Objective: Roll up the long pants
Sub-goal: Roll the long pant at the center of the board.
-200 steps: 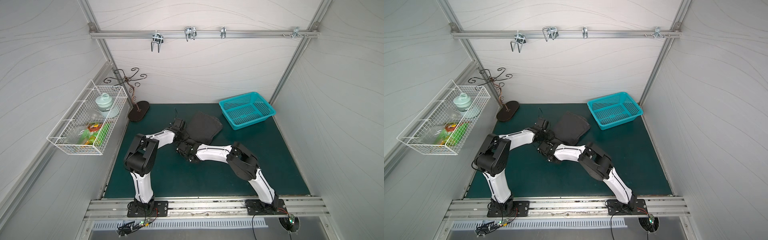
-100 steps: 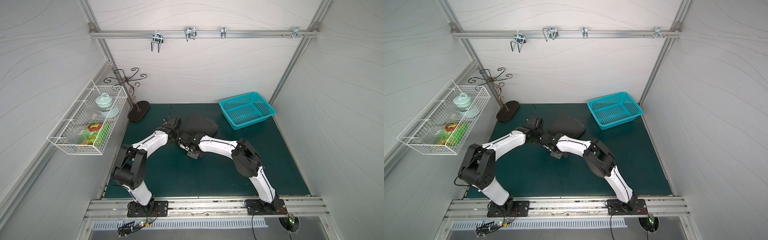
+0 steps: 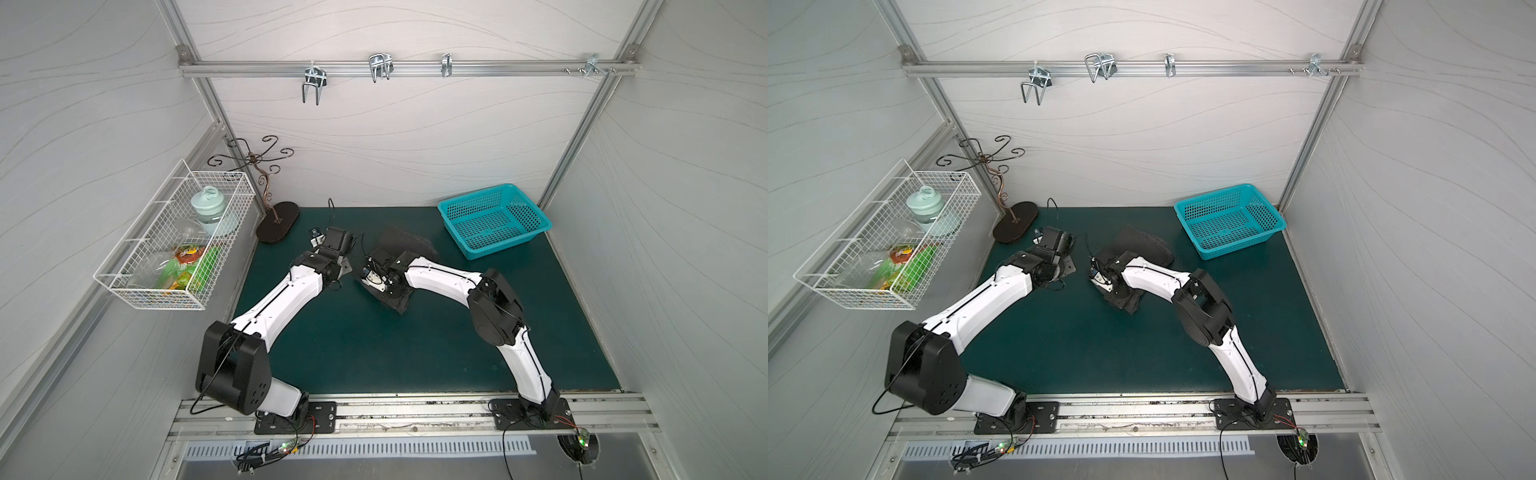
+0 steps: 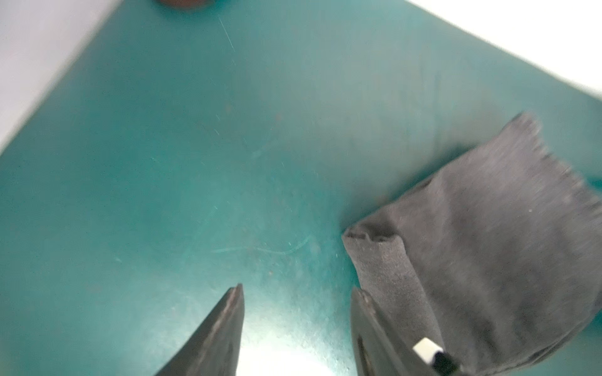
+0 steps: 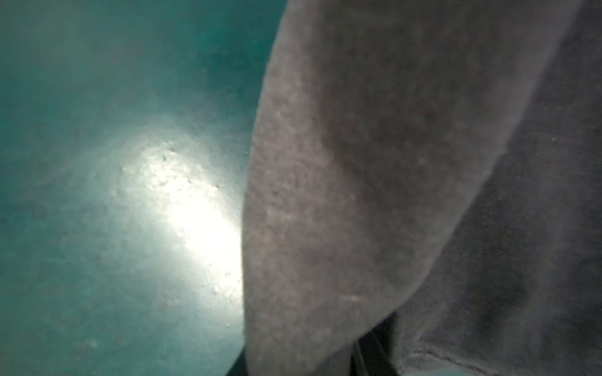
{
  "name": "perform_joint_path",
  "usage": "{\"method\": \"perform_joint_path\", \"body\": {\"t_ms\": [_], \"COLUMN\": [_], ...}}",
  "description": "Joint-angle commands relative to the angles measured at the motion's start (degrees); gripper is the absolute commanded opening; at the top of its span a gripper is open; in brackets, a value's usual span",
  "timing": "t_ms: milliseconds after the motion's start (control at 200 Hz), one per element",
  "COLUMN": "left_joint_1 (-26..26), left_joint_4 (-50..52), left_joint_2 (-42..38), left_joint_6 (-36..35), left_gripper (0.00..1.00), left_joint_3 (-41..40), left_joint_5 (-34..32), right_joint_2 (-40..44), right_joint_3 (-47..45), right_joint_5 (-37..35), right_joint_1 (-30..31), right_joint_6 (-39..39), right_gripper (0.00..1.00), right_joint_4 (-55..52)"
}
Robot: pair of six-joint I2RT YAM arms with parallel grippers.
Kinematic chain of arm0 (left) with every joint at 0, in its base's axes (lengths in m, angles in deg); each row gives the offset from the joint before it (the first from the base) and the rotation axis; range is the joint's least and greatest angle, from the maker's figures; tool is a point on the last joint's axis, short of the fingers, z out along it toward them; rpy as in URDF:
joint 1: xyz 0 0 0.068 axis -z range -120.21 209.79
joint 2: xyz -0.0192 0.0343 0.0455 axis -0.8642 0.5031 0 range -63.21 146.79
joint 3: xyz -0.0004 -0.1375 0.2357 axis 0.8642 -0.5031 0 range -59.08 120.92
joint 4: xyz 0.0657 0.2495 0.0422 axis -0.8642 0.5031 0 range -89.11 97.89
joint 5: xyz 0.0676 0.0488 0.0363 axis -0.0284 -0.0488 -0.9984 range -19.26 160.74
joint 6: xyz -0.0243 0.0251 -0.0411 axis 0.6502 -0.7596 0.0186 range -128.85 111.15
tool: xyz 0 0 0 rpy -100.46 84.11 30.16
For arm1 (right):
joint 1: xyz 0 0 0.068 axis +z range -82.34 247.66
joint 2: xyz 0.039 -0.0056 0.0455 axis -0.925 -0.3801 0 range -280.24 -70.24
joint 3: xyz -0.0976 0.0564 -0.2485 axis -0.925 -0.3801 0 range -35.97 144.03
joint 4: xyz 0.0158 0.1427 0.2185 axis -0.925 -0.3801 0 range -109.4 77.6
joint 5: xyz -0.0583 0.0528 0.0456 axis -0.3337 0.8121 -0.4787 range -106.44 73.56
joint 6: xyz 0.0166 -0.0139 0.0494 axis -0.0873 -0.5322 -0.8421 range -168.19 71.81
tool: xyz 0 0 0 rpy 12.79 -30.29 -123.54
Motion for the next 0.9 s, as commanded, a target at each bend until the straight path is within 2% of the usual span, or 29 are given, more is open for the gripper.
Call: {"method": "perform_joint_path", "body": {"t_ms": [0,530,630,675,895], "left_joint_1": [0.12,0.05,0.03,0.06,0.06], "left_joint_4": [0.82,3.32,3.73,3.83,2.82], "left_joint_2": [-2.34,-4.81,-5.25,-5.40,-4.61], "left_joint_6": [0.32,1.77,1.82,1.95,4.75], "left_gripper": [0.58,0.58,0.58,0.58,0.58], "left_joint_3": [-0.32,-2.52,-2.85,-3.08,-5.46], "left_joint_5": [-4.30,-4.52,-4.49,-4.41,0.44], "right_joint_2": [-8.51,-21.12,-22.82,-22.71,-22.93], "right_joint_3": [-3.43,4.16,2.57,0.79,-1.02], "right_joint_5": [16.42,59.47,62.33,62.53,57.86], "right_joint_1": [-1.62,-11.69,-14.18,-15.02,-16.40], "right_joint_6": [-1.89,1.02,-1.04,-4.44,-6.72], "right_gripper": [0.00,0.00,0.00,0.00,0.00], "right_joint_4": [-6.32,-16.38,-16.20,-14.58,-14.66]}}
